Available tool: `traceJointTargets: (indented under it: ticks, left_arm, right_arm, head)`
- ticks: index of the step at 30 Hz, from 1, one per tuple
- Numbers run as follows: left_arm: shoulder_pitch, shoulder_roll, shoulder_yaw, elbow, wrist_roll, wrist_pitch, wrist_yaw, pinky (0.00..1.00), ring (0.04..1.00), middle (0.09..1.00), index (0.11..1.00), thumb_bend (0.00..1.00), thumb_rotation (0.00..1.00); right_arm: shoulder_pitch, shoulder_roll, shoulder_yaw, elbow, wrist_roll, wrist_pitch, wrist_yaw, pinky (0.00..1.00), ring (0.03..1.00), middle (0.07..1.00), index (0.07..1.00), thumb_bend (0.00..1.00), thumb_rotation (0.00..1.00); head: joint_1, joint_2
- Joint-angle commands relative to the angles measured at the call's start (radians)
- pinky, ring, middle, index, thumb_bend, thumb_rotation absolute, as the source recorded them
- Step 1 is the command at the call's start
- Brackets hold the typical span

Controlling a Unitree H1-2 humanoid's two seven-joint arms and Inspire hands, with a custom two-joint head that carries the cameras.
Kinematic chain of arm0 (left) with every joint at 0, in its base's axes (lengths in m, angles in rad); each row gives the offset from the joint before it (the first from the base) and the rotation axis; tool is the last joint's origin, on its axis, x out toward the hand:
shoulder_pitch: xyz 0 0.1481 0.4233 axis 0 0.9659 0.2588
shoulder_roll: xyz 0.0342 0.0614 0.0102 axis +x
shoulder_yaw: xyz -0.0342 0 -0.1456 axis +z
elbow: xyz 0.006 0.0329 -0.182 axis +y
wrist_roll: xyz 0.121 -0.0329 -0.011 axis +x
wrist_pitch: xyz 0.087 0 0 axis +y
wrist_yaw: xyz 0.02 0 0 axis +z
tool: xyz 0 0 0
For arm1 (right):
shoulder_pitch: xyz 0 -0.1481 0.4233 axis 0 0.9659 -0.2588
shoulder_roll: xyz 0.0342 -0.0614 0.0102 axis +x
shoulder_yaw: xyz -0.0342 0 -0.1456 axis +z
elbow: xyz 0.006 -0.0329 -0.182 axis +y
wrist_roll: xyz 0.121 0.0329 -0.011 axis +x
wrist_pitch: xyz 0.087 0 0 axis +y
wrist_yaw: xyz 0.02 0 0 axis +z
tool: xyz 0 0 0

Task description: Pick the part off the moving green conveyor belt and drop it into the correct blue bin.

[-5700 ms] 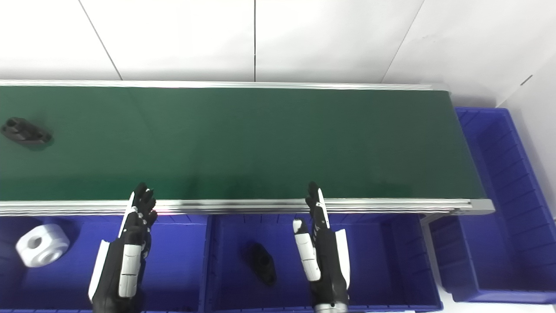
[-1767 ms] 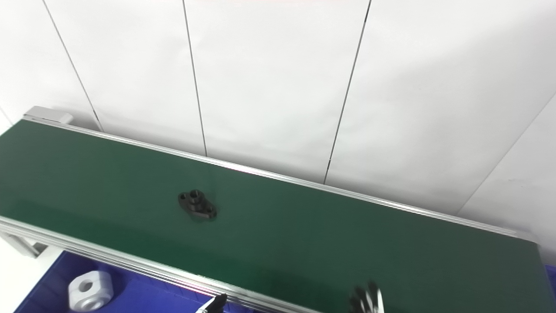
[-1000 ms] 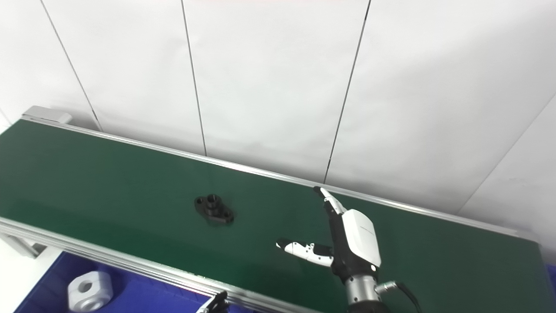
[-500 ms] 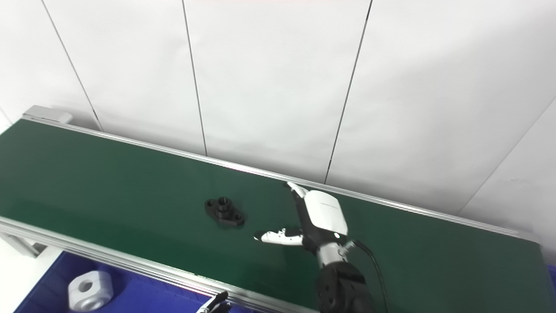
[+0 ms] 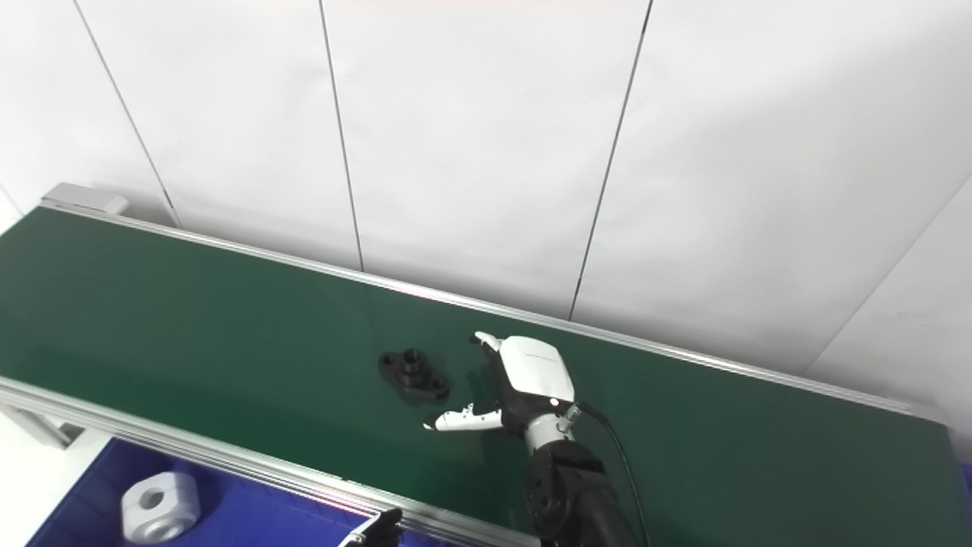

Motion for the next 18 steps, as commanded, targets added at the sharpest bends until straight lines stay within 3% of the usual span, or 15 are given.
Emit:
traceJointTargets:
  ticks: [1,12,15,18]
  left_arm:
    - [0.059,-0.177,-0.179,-0.032,0.037,-0.034,0.028,0.75,0.849,0.867,0.86,0.55,0.87]
    - [0.059,-0.185,-0.197,-0.02,0.074,-0.052,0.048,0.68,0.818,0.85,0.855,0.5,0.87]
    - [0.062,-0.188,-0.204,-0.015,0.074,-0.062,0.057,0.67,0.808,0.845,0.85,0.51,0.88]
    - [0.065,-0.193,-0.212,-0.007,0.058,-0.08,0.061,0.67,0.8,0.836,0.842,0.47,0.86]
  right_arm:
    - [-0.071,0.031,0.011,0.021,-0.005,0.012,-0.042,0.58,0.731,0.844,0.875,0.97,0.61]
    - [-0.094,0.063,0.024,0.088,0.029,0.012,-0.07,0.56,0.694,0.831,0.862,0.96,0.59]
    - [-0.092,0.074,0.023,0.09,0.037,0.016,-0.076,0.53,0.678,0.819,0.854,0.96,0.58]
    - [-0.088,0.088,0.03,0.094,0.033,0.025,-0.088,0.44,0.599,0.772,0.843,0.95,0.58]
  head:
    - [0.009,0.005]
    - [0.035,0.018]
    - [0.041,0.024]
    - [0.044,0.031]
